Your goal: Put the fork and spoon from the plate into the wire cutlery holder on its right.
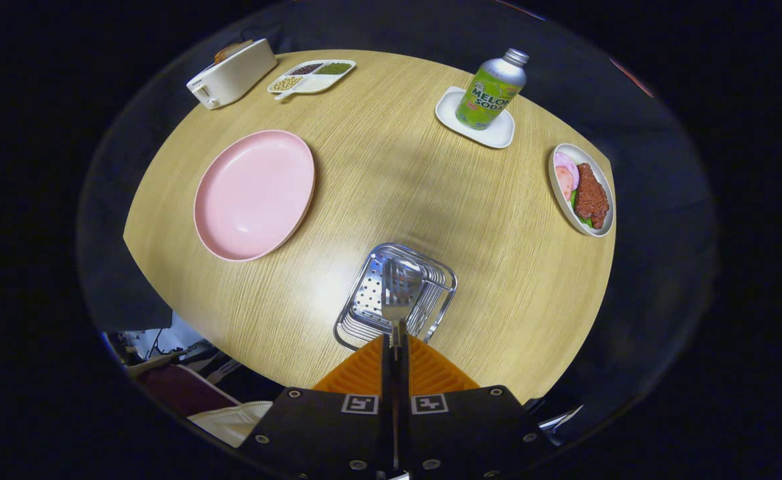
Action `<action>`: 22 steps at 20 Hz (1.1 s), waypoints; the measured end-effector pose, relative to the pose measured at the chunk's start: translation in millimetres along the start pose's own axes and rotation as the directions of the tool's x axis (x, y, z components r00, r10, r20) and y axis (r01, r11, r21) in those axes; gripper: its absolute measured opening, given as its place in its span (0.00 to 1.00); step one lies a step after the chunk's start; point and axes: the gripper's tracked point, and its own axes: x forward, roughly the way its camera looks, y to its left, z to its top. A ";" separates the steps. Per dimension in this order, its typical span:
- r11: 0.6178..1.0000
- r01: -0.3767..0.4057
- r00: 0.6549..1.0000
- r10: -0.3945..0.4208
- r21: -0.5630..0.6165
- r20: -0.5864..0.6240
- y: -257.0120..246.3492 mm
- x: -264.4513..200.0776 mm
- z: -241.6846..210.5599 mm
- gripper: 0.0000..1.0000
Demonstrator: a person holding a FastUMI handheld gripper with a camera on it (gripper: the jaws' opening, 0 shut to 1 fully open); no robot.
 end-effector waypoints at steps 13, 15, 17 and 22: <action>0.982 -0.130 0.971 0.099 0.134 0.218 26.0 -25.0 35.5 0.63; 0.974 -0.159 0.942 0.100 0.163 0.321 31.9 -40.6 46.6 0.82; 0.964 -0.187 0.897 0.089 0.190 0.432 35.0 -60.5 59.3 1.00; 0.946 -0.215 0.771 0.012 0.244 0.636 33.0 -113.1 71.7 0.99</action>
